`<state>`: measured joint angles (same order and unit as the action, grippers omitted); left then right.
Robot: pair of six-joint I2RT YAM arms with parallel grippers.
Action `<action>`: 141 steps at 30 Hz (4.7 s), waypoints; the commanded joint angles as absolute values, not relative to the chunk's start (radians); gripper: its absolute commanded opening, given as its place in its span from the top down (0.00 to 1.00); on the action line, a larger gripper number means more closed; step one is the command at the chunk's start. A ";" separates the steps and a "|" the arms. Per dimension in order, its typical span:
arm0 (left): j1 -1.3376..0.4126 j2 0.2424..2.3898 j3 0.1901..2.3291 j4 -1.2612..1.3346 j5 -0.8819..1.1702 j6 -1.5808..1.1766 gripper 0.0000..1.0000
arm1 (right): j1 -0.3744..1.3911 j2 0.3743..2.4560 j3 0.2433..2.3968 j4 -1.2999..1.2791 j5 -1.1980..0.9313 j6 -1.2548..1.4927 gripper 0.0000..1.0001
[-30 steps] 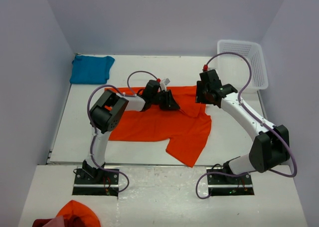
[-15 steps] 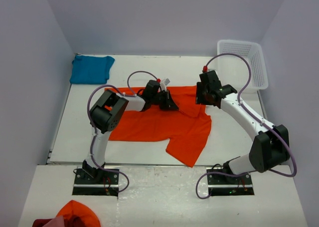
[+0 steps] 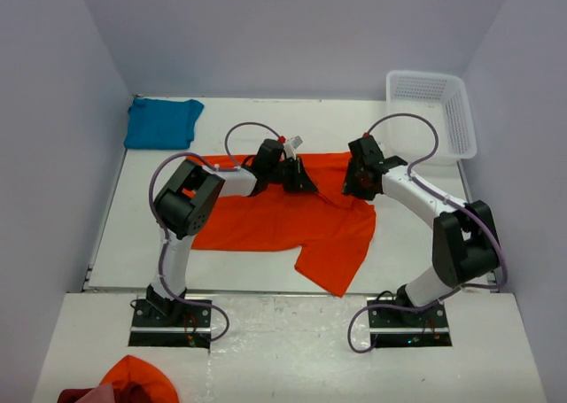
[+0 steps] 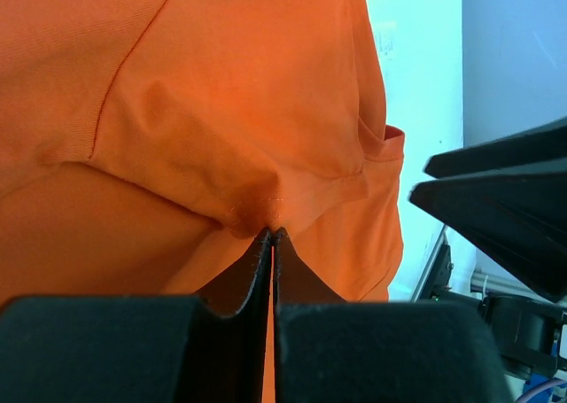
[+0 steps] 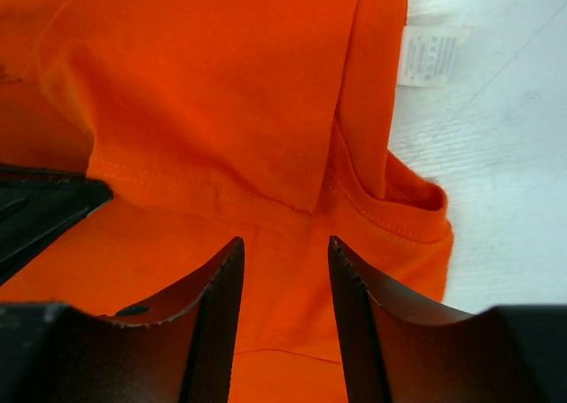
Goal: Fold and stack the t-shirts
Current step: Flatten out the tshirt
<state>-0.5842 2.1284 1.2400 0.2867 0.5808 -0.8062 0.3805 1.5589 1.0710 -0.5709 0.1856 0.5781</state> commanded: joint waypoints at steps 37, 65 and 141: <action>-0.545 2.046 1.213 0.299 0.706 -0.744 1.00 | 0.308 1.649 0.969 -0.377 0.014 0.790 1.00; -0.554 2.055 1.218 0.133 0.574 -0.666 0.44 | 0.293 1.601 1.315 -0.592 0.092 0.598 1.00; -0.592 2.453 1.043 1.681 0.348 -1.559 0.61 | 0.281 1.578 1.535 -0.663 -0.095 0.545 1.00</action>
<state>-0.6022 2.4409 1.0607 1.3506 0.3912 -1.5539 0.2863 1.6085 1.4929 -0.6418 -0.0929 0.5632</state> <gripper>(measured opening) 0.398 0.004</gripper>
